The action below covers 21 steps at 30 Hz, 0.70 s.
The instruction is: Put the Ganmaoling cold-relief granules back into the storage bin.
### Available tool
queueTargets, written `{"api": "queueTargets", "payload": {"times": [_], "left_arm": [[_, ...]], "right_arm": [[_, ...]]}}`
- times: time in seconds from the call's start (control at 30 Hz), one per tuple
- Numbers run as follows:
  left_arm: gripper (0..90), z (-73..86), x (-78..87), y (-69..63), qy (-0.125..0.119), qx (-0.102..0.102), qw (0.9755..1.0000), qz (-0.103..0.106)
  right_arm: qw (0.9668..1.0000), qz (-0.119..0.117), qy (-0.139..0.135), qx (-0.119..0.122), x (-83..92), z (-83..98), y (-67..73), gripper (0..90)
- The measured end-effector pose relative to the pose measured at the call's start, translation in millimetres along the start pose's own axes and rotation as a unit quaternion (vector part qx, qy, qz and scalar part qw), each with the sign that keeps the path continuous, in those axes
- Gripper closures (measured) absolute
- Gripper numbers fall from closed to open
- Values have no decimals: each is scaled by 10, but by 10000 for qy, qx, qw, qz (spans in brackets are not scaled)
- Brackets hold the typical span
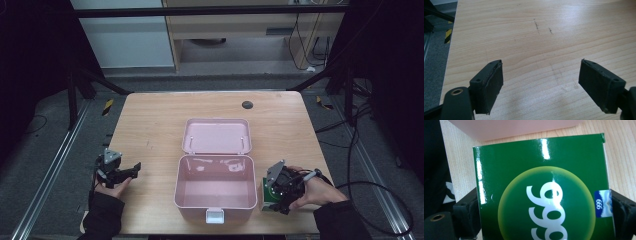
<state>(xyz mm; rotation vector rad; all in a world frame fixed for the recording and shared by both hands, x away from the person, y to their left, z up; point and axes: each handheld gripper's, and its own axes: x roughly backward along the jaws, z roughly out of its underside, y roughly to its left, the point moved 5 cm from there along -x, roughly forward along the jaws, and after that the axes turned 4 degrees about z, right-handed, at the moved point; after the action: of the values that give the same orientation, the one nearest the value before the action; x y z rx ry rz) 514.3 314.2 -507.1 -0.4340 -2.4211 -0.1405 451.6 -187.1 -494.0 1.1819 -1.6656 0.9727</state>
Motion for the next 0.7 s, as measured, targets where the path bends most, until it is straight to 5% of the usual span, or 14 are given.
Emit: {"api": "queueTargets", "payload": {"times": [0.7], "left_arm": [[194, 2, -3, -2, 16, -5, 10000, 3]], "right_arm": [[10000, -12, 37, -46, 64, 22, -10, 160]]}}
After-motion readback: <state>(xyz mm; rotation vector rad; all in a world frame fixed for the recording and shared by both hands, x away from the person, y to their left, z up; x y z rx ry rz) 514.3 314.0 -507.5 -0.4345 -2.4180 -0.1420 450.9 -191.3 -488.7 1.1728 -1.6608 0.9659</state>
